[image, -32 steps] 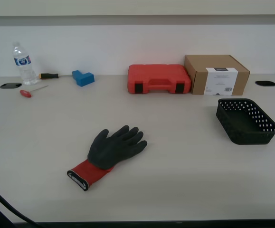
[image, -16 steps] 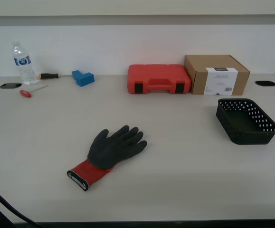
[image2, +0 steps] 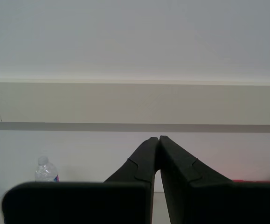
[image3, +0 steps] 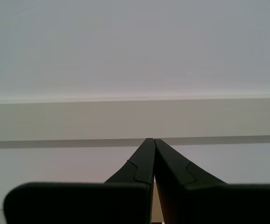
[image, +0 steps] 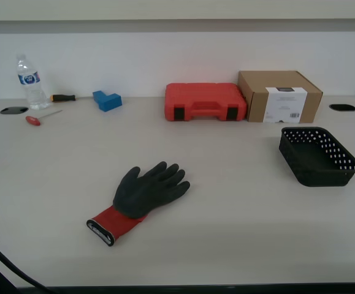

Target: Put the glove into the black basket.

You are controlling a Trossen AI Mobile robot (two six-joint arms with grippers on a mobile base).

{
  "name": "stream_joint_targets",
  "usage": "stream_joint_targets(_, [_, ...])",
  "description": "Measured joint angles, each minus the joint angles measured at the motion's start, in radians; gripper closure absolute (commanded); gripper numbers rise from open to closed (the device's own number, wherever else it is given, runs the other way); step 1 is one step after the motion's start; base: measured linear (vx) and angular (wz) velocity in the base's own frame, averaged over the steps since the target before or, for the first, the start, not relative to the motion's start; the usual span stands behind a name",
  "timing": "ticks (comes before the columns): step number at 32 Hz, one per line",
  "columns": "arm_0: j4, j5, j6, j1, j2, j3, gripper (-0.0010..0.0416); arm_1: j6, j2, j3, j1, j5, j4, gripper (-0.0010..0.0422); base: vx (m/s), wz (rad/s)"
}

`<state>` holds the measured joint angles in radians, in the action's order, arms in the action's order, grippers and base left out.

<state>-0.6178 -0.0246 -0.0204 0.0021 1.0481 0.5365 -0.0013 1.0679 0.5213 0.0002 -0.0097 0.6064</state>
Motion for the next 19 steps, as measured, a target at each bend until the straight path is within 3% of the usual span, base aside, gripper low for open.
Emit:
stream_joint_targets(2, [0.003,-0.051,-0.035,0.001,0.000,0.002,0.0405,0.000,0.000,0.000,0.000,0.000,0.001,0.0412,0.000,0.000])
stream_joint_targets(7, [0.035,-0.265,-0.119,0.025,0.006,0.002,0.0405,0.000,0.000,0.000,0.000,0.000,0.000,0.0412,0.000,0.000])
stream_joint_targets(8, [0.056,-0.279,-0.129,0.045,0.008,0.002,0.0405,0.000,0.000,0.000,0.000,0.000,0.001,0.0412,0.000,0.000])
stream_joint_targets(10, [0.092,-0.281,-0.133,0.077,0.010,0.002,0.0405,0.000,0.000,0.000,0.000,0.000,0.001,0.0412,0.000,0.000])
stream_joint_targets(17, [0.166,-0.282,-0.139,0.299,0.065,0.013,0.0405,0.000,0.000,0.002,0.000,0.000,0.001,0.0412,0.000,0.000])
stream_joint_targets(19, [0.188,-0.258,-0.142,0.365,0.103,0.044,0.0405,0.000,0.000,0.002,0.000,0.000,0.000,0.0412,0.000,0.000])
